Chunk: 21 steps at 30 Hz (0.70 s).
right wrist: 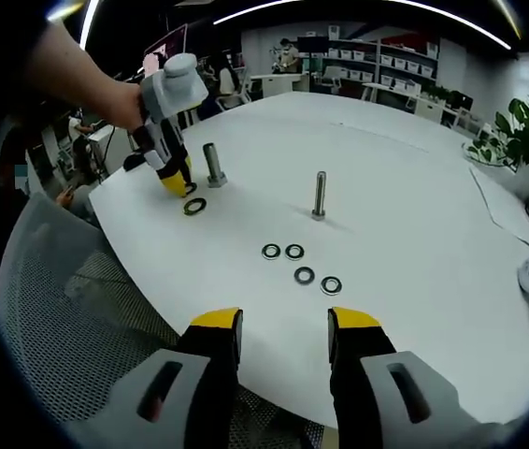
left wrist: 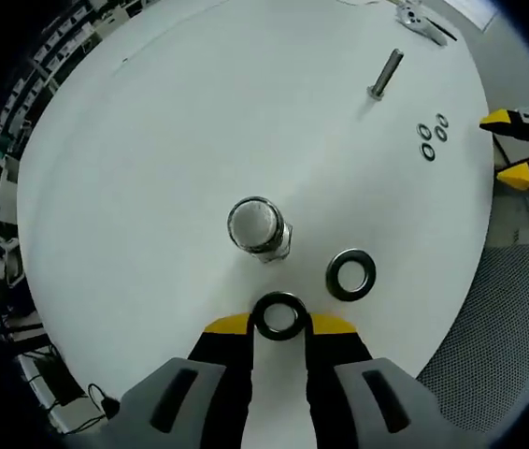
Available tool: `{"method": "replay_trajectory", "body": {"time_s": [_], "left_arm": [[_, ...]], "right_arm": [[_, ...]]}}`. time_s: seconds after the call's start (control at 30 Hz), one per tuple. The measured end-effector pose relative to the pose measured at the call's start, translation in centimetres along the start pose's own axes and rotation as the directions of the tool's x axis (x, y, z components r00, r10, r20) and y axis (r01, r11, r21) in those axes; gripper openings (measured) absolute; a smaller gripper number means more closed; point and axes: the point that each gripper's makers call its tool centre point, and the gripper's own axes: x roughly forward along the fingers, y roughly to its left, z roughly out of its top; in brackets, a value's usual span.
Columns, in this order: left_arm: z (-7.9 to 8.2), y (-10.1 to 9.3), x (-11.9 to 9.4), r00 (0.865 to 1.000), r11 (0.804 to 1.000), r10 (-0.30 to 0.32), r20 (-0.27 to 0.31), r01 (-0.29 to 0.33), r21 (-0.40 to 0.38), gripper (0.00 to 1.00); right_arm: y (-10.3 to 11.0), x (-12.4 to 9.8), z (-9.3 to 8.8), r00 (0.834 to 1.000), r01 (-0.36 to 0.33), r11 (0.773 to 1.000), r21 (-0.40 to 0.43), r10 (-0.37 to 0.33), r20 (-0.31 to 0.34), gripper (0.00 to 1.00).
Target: Place the washer onto the threaded stud by aligning its center hole with the stud, sliding it down to the base, and recovering from edge contact or off-axis alignment until the washer reaches the visible bottom stop.
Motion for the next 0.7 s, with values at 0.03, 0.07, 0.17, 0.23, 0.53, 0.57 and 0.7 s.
{"method": "replay_trajectory", "body": {"time_s": [0.03,0.07,0.17,0.23,0.53,0.57,0.7], "left_arm": [[0.0,0.0,0.0,1.0,1.0,0.001,0.0,-0.001,0.005,0.18],[0.0,0.0,0.0,1.0,1.0,0.0,0.001,0.0,0.008,0.18],[-0.2,0.1,-0.1,1.0,1.0,-0.003,-0.001,0.003,0.014,0.18],[-0.4,0.3,-0.3,1.0,1.0,0.001,0.001,-0.001,0.019,0.18],[0.3,0.7,-1.6,0.999,1.0,-0.002,0.037,0.001,0.028,0.18],[0.3,0.7,-1.7,0.999,1.0,-0.003,0.041,0.002,0.026,0.18],[0.7,0.9,-2.6,0.998,0.999,-0.004,0.064,0.001,0.035,0.18]], "right_arm": [[0.0,0.0,0.0,1.0,-0.001,1.0,-0.001,0.001,0.0,0.39],[0.0,0.0,0.0,1.0,-0.001,1.0,-0.003,0.001,0.001,0.39],[0.0,0.0,0.0,1.0,0.001,1.0,0.0,-0.001,0.002,0.39],[0.0,0.0,0.0,1.0,0.0,1.0,0.0,0.0,0.002,0.39],[0.0,0.0,0.1,1.0,0.0,1.0,-0.002,0.0,0.006,0.39],[0.0,0.0,0.1,1.0,0.0,1.0,-0.002,0.0,0.005,0.39],[0.0,0.0,0.1,1.0,0.001,1.0,-0.005,-0.001,0.005,0.39]]}}
